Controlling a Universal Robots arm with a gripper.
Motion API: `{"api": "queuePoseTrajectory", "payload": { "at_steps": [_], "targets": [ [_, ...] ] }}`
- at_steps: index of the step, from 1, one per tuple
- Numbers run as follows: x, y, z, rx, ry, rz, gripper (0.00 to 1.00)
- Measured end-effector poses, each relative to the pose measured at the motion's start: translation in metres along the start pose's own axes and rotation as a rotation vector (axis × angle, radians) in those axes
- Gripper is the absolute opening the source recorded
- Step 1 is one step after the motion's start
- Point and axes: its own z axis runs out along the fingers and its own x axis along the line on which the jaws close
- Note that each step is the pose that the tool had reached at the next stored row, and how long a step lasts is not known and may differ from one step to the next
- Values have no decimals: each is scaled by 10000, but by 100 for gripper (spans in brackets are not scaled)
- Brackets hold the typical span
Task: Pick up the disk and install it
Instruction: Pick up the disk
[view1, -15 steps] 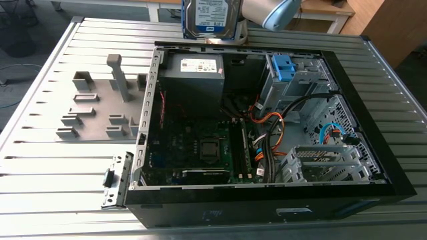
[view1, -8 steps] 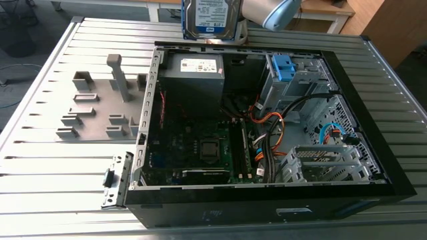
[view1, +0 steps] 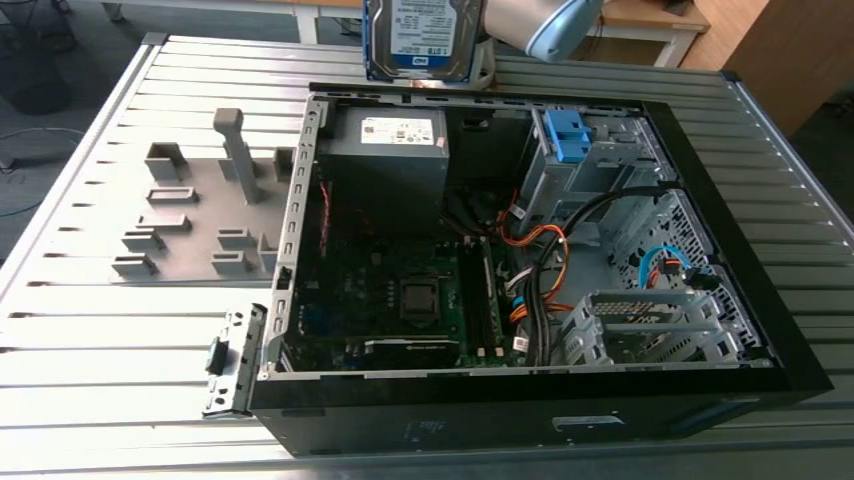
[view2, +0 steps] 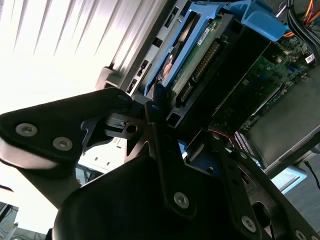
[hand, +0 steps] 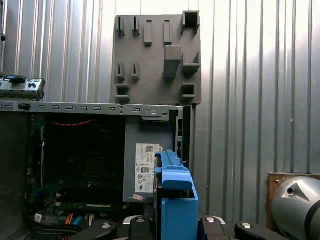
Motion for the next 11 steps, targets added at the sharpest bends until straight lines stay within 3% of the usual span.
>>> {"api": "queuePoseTrajectory", "payload": {
  "at_steps": [11],
  "targets": [
    [41, 1, 3, 0, 0, 0, 36]
  ]
}}
